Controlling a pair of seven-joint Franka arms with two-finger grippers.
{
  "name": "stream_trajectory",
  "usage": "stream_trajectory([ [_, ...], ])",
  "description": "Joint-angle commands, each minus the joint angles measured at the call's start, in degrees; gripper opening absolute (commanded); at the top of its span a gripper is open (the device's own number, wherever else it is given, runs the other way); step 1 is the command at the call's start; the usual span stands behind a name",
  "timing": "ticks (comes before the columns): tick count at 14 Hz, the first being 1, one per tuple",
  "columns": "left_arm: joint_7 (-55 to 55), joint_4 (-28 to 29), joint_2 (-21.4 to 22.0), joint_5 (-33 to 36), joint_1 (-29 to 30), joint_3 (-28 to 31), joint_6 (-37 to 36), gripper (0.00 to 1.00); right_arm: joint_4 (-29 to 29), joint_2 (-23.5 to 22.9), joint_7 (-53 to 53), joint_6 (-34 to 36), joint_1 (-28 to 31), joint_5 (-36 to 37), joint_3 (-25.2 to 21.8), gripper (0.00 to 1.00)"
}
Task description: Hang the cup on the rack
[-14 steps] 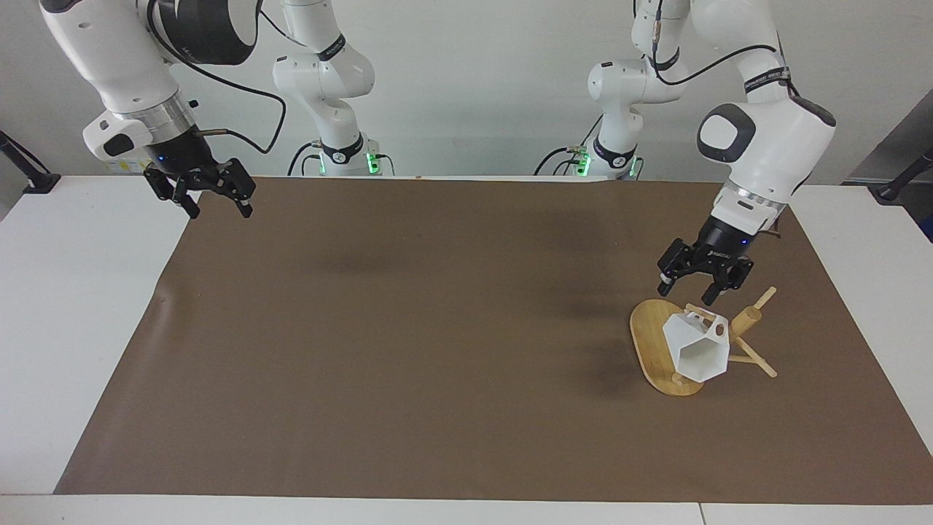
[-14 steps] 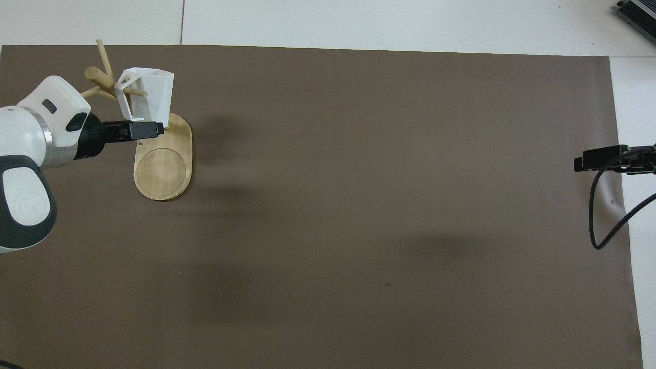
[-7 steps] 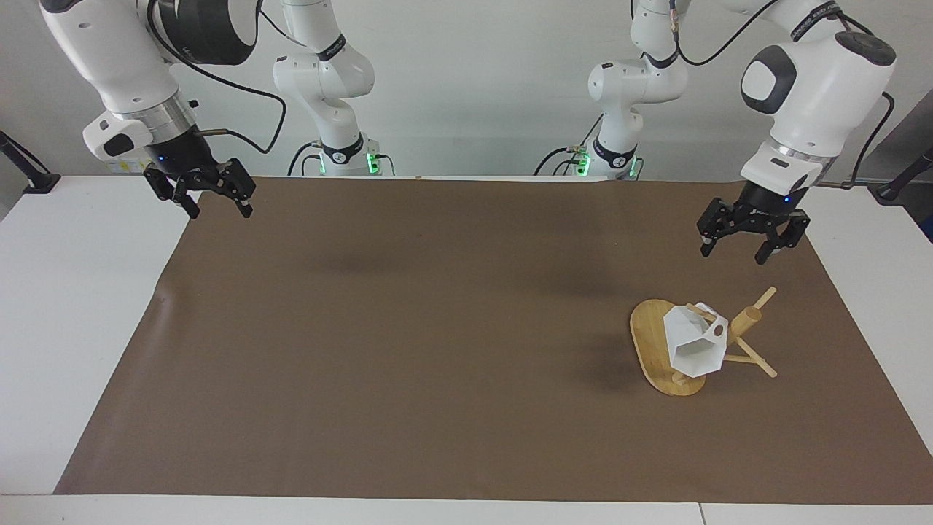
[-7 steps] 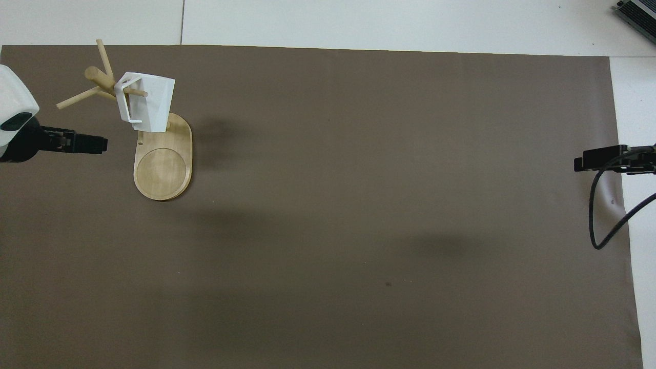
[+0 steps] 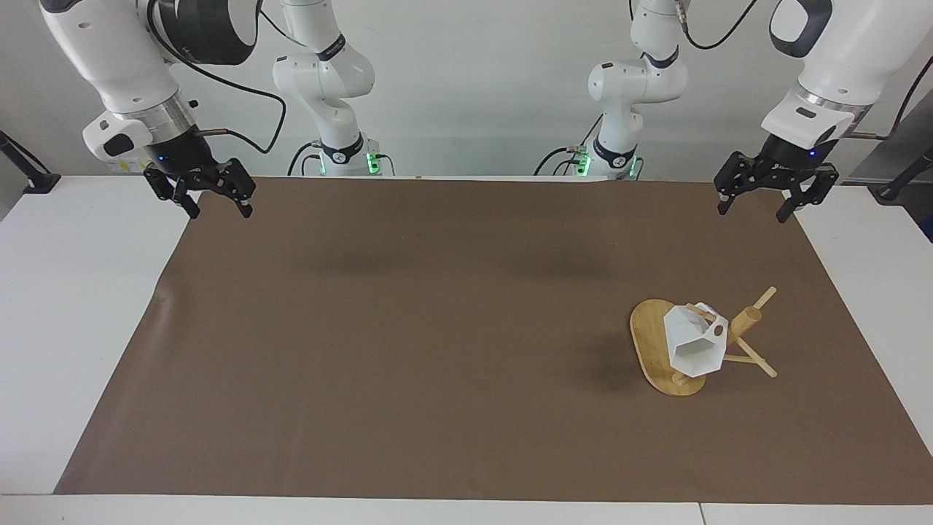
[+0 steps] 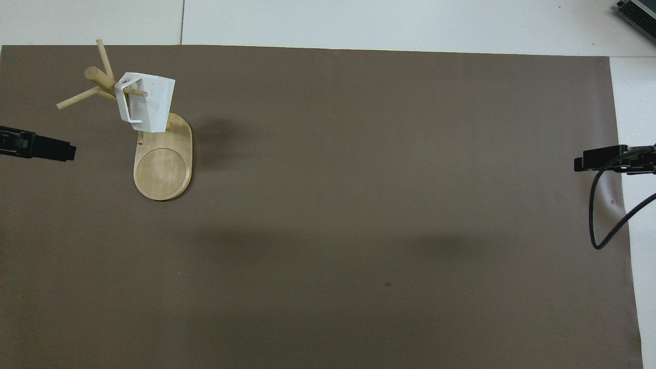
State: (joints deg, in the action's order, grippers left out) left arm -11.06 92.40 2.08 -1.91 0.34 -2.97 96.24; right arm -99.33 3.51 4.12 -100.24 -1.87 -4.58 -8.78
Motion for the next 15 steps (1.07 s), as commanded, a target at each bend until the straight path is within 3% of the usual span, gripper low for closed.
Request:
stream_trajectory([
  [1, 0.34, -1.35, -0.94, 1.12, 0.36, -0.19, -3.08, 1.00, -1.30, 1.24, 0.62, -0.31, 0.12, 1.42, 0.26, 1.00],
  [15, 0.87, 0.15, 0.82, 3.49, 0.53, -0.10, -5.89, 1.00, -1.30, 1.24, 0.62, -0.31, 0.12, 1.42, 0.26, 1.00],
])
